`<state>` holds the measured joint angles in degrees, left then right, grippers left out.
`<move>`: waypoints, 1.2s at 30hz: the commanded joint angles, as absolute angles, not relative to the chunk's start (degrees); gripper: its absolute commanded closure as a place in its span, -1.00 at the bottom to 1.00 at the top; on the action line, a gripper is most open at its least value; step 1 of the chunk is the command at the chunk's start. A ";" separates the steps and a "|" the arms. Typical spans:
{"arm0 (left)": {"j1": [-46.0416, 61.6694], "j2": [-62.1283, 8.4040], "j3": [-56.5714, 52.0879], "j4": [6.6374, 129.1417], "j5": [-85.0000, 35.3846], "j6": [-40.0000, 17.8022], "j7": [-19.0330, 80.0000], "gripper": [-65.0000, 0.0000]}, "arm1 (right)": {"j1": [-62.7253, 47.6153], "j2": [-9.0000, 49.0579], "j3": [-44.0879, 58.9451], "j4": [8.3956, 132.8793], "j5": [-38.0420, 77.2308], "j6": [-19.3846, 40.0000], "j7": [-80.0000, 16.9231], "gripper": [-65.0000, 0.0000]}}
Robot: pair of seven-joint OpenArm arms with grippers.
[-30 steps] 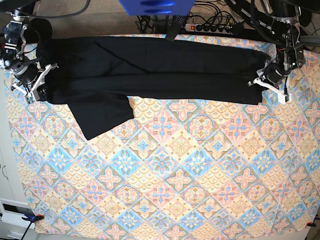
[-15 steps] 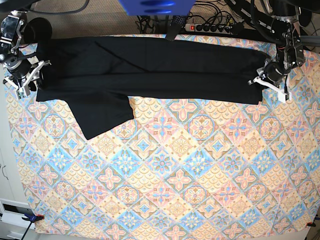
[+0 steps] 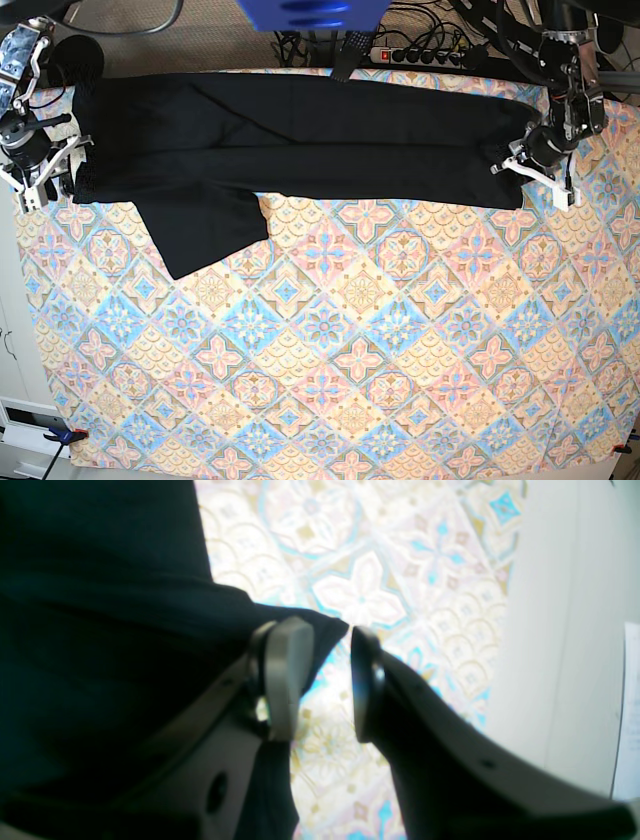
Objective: Fold the T-shirt properly
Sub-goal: 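Move the right gripper to the hanging sleeve and grasp it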
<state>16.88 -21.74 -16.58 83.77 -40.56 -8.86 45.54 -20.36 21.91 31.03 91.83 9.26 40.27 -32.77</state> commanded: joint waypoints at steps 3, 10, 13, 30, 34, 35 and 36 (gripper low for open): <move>16.57 -22.64 -16.75 84.70 -40.84 -9.19 47.43 0.91 | -20.00 23.08 30.46 95.34 9.89 40.00 -33.89 0.39; 17.54 -22.64 -16.92 88.48 -40.75 -9.19 49.98 0.30 | -16.66 23.16 21.49 99.82 9.89 40.00 -37.85 0.23; 18.59 -22.55 -17.01 91.30 -40.75 -9.19 50.33 0.02 | -12.00 23.16 17.54 99.30 9.89 40.00 -39.78 0.23; 22.90 -22.90 -24.04 100.00 -56.75 -9.10 51.30 -0.25 | 4.26 23.16 5.23 80.31 9.89 40.00 -41.01 0.21; 22.90 -22.90 -24.04 100.00 -58.95 -9.10 51.30 -0.24 | 8.13 23.16 2.33 75.12 9.89 40.00 -40.92 0.21; 22.90 -22.81 -24.04 100.00 -58.95 -9.10 51.30 -0.24 | 8.84 23.16 1.63 73.80 9.89 40.00 -40.92 0.21; 22.90 -22.73 -24.04 100.00 -58.95 -9.10 51.30 -0.24 | 9.36 23.16 1.10 72.66 9.89 40.00 -40.92 0.21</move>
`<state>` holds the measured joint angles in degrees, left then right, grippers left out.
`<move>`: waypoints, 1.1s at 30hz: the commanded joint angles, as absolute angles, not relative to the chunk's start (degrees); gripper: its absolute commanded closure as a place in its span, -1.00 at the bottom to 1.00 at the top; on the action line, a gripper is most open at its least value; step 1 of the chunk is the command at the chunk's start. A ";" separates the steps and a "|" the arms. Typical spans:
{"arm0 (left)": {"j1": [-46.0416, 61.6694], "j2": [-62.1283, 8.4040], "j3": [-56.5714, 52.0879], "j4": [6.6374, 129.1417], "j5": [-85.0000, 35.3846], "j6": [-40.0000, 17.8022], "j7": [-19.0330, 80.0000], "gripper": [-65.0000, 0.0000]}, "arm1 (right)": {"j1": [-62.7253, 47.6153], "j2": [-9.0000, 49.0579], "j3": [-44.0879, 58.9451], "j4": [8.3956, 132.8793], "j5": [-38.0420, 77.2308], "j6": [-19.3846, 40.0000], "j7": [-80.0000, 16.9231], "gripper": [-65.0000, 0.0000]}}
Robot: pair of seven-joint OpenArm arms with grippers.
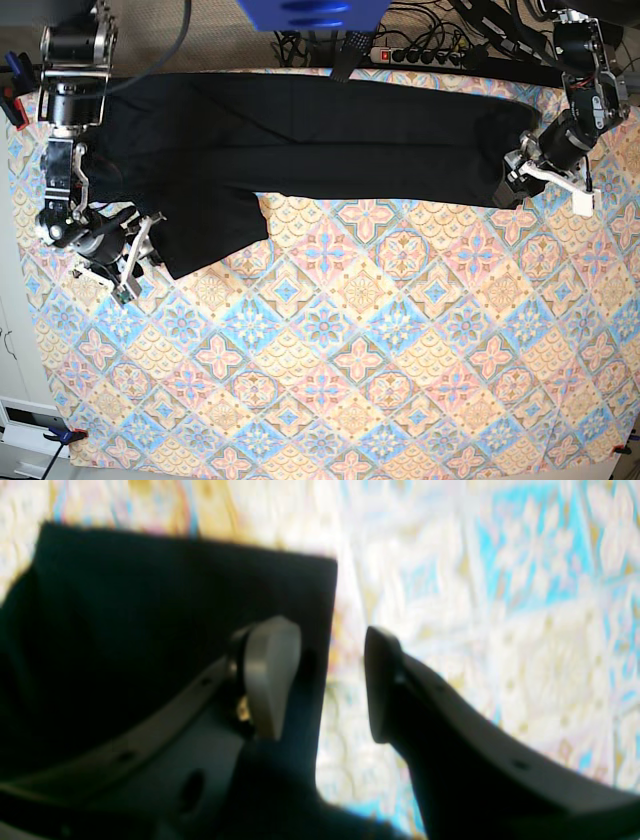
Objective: Fold the T-shirt properly
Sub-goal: 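Move the right gripper to the hanging sleeve and grasp it, then fold the sleeve with the right gripper up onto the folded strip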
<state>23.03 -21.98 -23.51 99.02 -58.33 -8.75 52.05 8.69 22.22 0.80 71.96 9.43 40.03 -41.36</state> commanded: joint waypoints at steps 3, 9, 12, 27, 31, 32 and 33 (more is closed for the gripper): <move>22.90 -22.64 -23.96 100.00 -58.95 -9.10 51.82 -0.24 | 12.18 23.16 -0.57 68.44 9.89 40.00 -39.43 0.15; 22.81 -22.64 -23.96 100.00 -59.74 -9.10 53.93 -0.24 | 15.25 23.16 -2.51 58.68 9.89 40.00 -34.51 0.12; 22.81 -22.64 -23.96 100.00 -59.74 -9.10 53.93 -0.24 | 15.96 23.16 -3.47 54.46 9.89 40.00 -31.96 0.12; 22.64 -22.64 -23.96 100.00 -59.74 -9.10 54.02 -0.24 | 15.52 23.08 -8.75 47.78 9.89 40.00 -27.38 0.13; 22.64 -22.64 -23.96 100.00 -59.74 -9.10 54.02 -0.24 | 15.43 23.08 -14.11 47.87 9.89 40.00 -27.03 0.26; 22.64 -22.64 -23.96 100.00 -59.74 -9.10 54.02 -0.24 | 15.43 22.99 -14.64 47.87 9.89 40.00 -27.03 0.36; 22.64 -22.64 -23.96 100.00 -59.74 -9.10 54.02 -0.24 | 15.43 22.90 -14.81 47.87 9.98 40.00 -27.03 0.46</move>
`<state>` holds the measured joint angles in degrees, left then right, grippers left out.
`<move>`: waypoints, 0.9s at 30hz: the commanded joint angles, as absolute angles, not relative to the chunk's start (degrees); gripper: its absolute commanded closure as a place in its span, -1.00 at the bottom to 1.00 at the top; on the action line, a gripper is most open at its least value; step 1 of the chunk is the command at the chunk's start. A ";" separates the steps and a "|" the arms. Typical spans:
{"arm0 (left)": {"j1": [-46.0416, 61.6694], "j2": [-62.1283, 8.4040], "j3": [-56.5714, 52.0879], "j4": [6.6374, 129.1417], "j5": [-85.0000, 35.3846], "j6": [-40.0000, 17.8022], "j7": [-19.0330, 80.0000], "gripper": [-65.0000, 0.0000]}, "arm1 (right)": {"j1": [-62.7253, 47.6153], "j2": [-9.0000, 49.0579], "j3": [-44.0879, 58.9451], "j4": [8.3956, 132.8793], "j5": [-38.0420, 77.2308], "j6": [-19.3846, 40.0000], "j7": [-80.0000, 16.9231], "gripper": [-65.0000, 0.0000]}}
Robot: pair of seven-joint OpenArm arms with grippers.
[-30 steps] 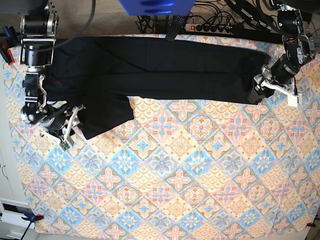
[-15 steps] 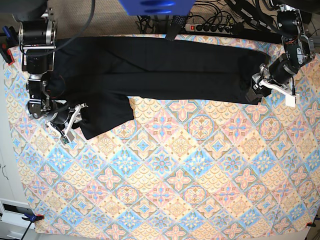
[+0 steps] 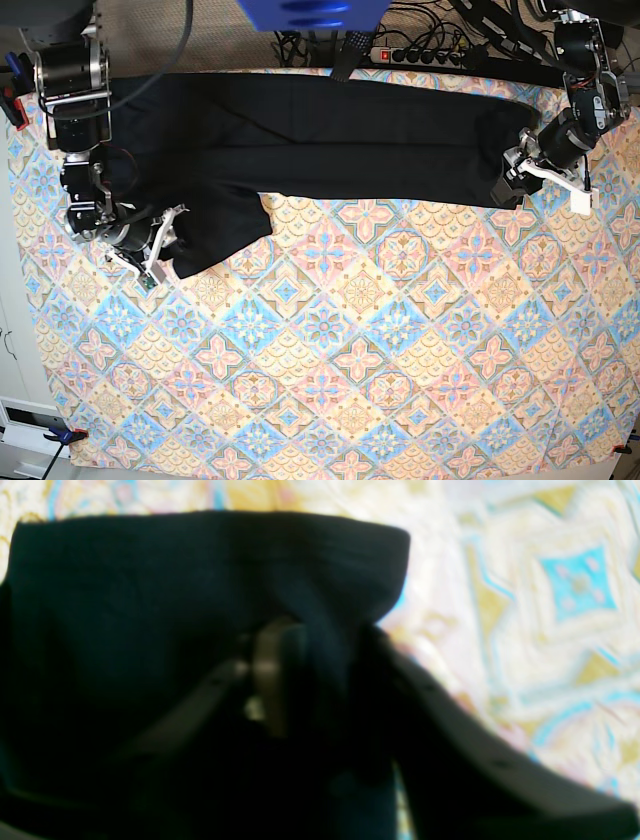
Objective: Fold the T-shirt properly
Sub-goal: 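Fold the sleeve with the right gripper up onto the folded strip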
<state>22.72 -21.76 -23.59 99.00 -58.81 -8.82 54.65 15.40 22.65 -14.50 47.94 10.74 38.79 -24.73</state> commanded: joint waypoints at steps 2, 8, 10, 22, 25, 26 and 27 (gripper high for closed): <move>22.64 -22.64 -23.96 100.00 -59.65 -9.10 54.02 -0.24 | 15.43 22.20 -14.73 47.87 9.98 40.00 -27.12 0.68; 22.64 -22.64 -23.96 100.00 -59.47 -9.10 53.93 -0.24 | 12.62 21.93 -13.58 57.89 10.24 40.00 -27.74 0.89; 22.64 -22.64 -23.96 100.00 -59.47 -9.10 53.85 -0.24 | 9.80 22.11 -10.15 62.90 10.24 40.00 -29.49 0.90; 22.46 -22.64 -23.96 99.74 -59.30 -9.10 53.67 -0.24 | -15.34 22.11 7.43 97.71 10.24 40.00 -37.32 0.90; 22.46 -22.64 -23.96 99.74 -59.30 -9.10 53.67 -0.24 | -20.26 22.11 8.57 102.11 10.24 40.00 -37.32 0.90; 22.46 -22.64 -23.96 99.74 -59.30 -9.10 53.67 -0.24 | -21.85 22.11 8.84 103.60 10.24 40.00 -37.32 0.90; 22.46 -22.64 -23.96 99.74 -59.30 -9.10 53.67 -0.24 | -23.52 22.11 9.10 105.01 10.24 40.00 -37.23 0.90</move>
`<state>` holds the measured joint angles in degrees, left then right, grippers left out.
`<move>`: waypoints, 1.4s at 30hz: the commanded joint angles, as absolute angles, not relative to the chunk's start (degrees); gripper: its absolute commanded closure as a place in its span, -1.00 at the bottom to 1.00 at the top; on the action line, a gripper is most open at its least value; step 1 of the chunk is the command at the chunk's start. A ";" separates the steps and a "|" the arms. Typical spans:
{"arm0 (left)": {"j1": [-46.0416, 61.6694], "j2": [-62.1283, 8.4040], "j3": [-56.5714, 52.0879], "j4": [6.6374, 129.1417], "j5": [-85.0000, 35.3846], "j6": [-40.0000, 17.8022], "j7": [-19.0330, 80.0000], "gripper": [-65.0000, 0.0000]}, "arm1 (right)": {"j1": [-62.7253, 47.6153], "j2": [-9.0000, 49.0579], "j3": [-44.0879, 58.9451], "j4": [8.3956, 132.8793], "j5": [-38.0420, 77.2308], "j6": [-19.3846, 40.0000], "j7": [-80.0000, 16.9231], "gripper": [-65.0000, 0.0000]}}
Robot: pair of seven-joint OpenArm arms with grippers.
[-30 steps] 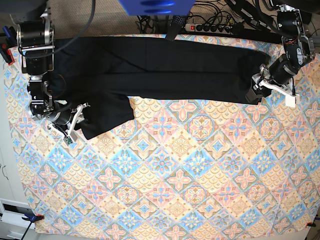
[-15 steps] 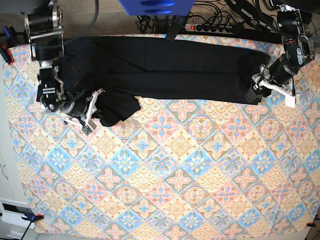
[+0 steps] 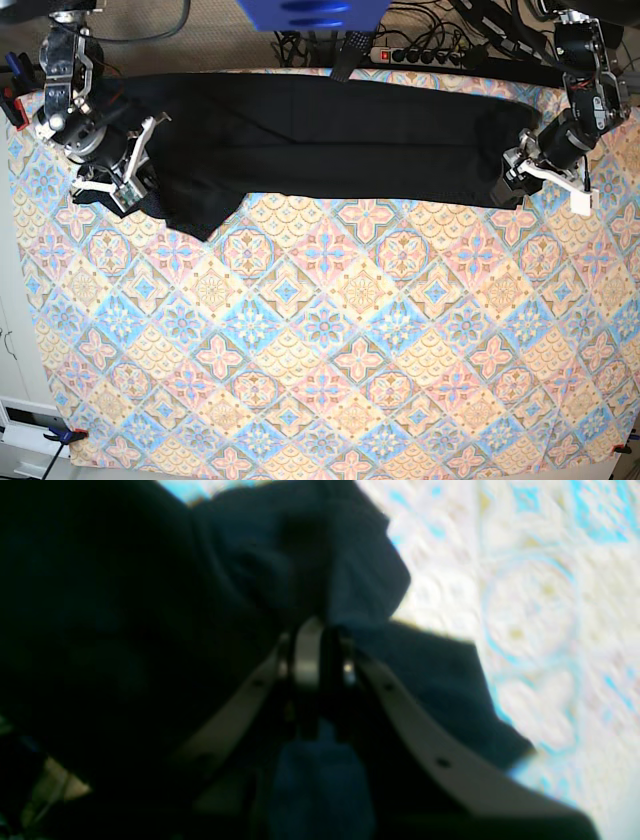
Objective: Fold the T-shirt properly
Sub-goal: 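Fold the sleeve with the right gripper up onto the folded strip, then adjust the right gripper's hold on the strip end, smoothing the fold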
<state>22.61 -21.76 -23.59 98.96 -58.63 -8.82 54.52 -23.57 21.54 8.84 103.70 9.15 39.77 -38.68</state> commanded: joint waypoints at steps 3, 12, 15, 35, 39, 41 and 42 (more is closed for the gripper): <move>22.46 -22.64 -23.96 99.65 -59.30 -9.10 53.67 -0.24 | -27.21 22.11 9.10 108.18 10.24 40.00 -37.23 0.90; 22.46 -22.64 -23.96 99.56 -59.21 -9.10 53.58 -0.24 | -34.51 22.11 9.10 109.58 10.15 40.00 -37.32 0.90; 22.46 -22.64 -23.96 99.56 -59.21 -9.10 53.58 -0.24 | -37.85 22.11 9.10 109.58 10.15 40.00 -37.32 0.90; 22.46 -22.73 -23.96 99.56 -59.21 -9.10 53.76 -0.24 | -38.99 22.20 10.59 109.49 9.98 40.00 -37.41 0.24; 22.46 -22.73 -23.96 99.56 -59.21 -9.10 53.93 -0.24 | -33.27 21.93 12.70 109.23 9.98 40.00 -37.41 0.24; 22.55 -22.73 -23.96 99.56 -59.21 -9.10 53.93 -0.24 | -30.20 21.93 12.53 109.05 9.98 40.00 -37.49 0.24; 22.64 -22.73 -23.96 99.56 -59.21 -9.10 53.93 -0.24 | -29.05 21.93 12.35 108.97 9.98 40.00 -37.58 0.24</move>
